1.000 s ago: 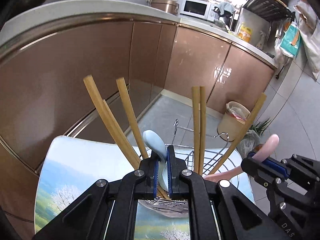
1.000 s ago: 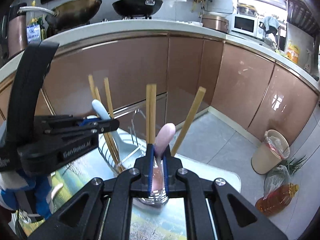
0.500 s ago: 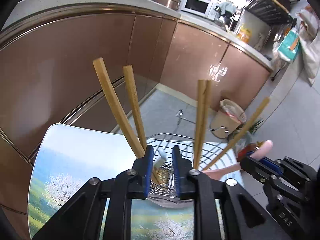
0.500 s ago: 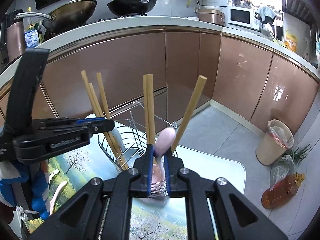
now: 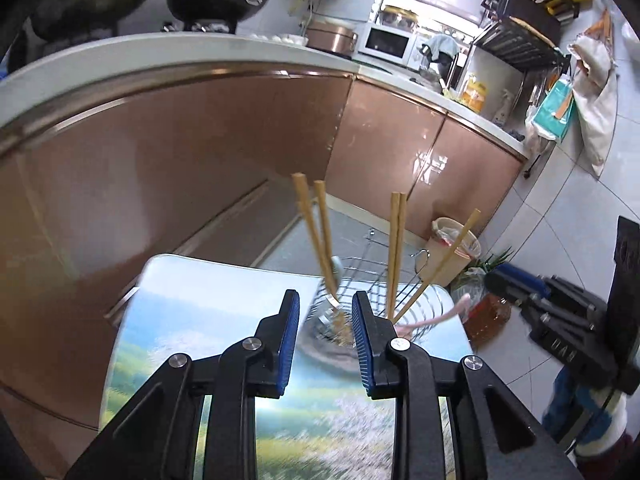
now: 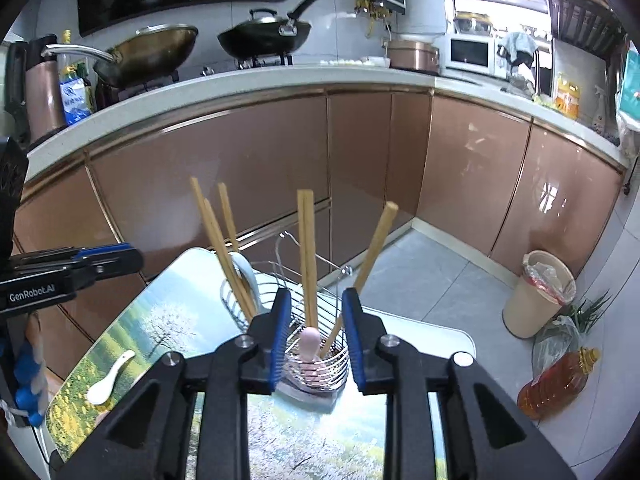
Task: Organize utensils
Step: 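Close the left tool on the white spoon while the right tool grasps the pale-pink spoon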
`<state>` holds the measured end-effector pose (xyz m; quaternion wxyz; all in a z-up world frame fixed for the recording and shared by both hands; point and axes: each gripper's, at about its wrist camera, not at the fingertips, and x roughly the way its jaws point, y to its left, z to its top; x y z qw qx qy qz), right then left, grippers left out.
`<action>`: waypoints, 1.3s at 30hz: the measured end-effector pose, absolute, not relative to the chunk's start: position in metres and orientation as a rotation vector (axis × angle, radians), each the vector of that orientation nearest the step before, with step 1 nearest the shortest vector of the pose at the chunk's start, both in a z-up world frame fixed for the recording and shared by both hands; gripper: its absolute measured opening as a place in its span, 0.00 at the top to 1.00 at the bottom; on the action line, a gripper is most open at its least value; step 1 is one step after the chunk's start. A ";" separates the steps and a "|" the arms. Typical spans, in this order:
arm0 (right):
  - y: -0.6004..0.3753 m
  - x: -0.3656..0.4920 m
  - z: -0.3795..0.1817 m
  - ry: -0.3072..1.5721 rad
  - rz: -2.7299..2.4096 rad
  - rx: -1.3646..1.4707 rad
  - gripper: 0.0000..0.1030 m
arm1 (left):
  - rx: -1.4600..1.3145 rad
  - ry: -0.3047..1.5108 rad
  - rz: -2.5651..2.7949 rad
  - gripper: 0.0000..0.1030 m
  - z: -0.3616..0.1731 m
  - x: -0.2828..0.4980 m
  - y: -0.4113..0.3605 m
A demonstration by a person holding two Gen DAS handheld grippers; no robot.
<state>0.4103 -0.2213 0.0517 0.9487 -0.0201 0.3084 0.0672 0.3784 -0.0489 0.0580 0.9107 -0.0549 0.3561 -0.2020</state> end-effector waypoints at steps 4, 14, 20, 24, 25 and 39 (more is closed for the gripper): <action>-0.205 0.388 0.069 0.614 0.178 -0.038 0.76 | -0.079 0.734 -0.385 0.69 0.067 0.359 -0.017; -0.143 0.349 0.061 0.696 0.287 -0.018 0.76 | -0.075 0.851 -0.297 0.69 0.040 0.328 0.056; -0.113 0.352 0.026 0.824 0.339 0.030 0.76 | -0.101 1.003 -0.296 0.69 -0.014 0.332 0.081; -0.093 0.361 -0.007 0.932 0.360 0.034 0.76 | -0.081 1.123 -0.282 0.69 -0.059 0.343 0.084; -0.089 0.364 -0.015 0.956 0.364 0.037 0.76 | -0.081 1.138 -0.277 0.68 -0.067 0.346 0.084; -0.055 0.399 -0.086 1.112 0.377 0.039 0.76 | -0.048 1.254 -0.278 0.60 -0.133 0.387 0.075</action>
